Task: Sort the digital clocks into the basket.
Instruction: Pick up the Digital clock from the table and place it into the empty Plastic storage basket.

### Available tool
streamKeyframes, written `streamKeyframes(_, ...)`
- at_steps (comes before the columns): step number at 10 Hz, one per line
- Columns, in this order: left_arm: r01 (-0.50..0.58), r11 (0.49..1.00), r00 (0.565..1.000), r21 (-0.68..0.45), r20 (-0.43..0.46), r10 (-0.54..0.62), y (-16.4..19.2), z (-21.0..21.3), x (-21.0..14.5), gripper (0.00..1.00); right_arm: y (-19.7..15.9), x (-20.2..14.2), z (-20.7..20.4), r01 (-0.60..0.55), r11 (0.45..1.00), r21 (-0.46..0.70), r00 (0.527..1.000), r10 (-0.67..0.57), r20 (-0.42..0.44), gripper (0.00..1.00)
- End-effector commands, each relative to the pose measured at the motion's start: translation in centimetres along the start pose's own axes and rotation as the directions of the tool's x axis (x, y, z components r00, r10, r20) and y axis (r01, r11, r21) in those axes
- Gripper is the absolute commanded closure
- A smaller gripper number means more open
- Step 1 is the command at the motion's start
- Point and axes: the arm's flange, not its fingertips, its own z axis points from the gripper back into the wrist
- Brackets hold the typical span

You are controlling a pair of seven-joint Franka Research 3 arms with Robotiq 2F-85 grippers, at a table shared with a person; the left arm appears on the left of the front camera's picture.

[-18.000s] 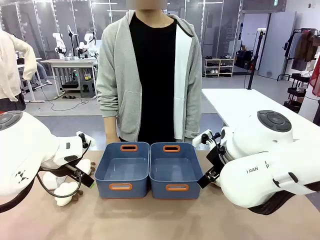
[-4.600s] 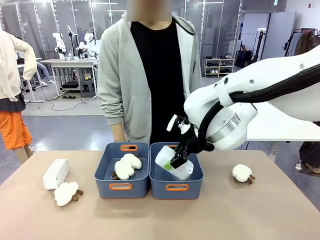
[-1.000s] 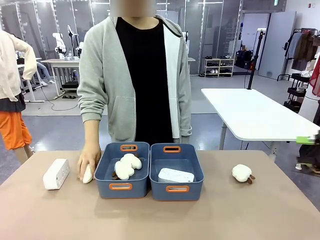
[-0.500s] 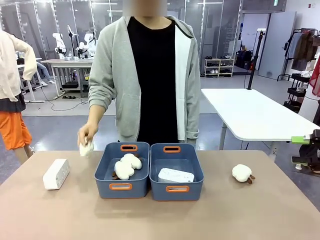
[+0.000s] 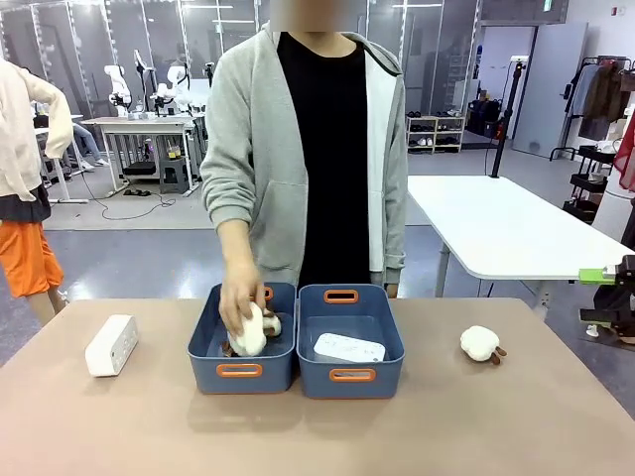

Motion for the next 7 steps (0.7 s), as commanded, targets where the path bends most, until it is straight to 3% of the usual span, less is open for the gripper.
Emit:
streamKeyframes(1,0.058,0.998,0.994,0.022,0.089,-0.059,2.5,2.9,-1.3,0.0,-0.1,0.0,0.2,-0.016,1.0,0.001,1.0,0.016,-0.014,0.0)
streamKeyframes(2,0.126,0.987,0.992,0.095,0.0,-0.127,1.7,2.5,-0.8,0.0,-0.1,0.0,0.2,-0.016,1.0,0.001,1.0,0.016,-0.014,0.0)
streamKeyframes(4,0.219,0.965,0.975,0.145,-0.077,-0.209,-2.4,-2.8,2.3,0.0,-0.1,0.0,0.2,-0.016,1.0,0.001,1.0,0.016,-0.014,0.0)
streamKeyframes(7,0.179,0.959,0.978,0.221,-0.144,-0.15,-3.6,-10.7,2.6,0.0,-0.1,0.0,0.2,-0.016,1.0,0.001,1.0,0.016,-0.014,0.0)
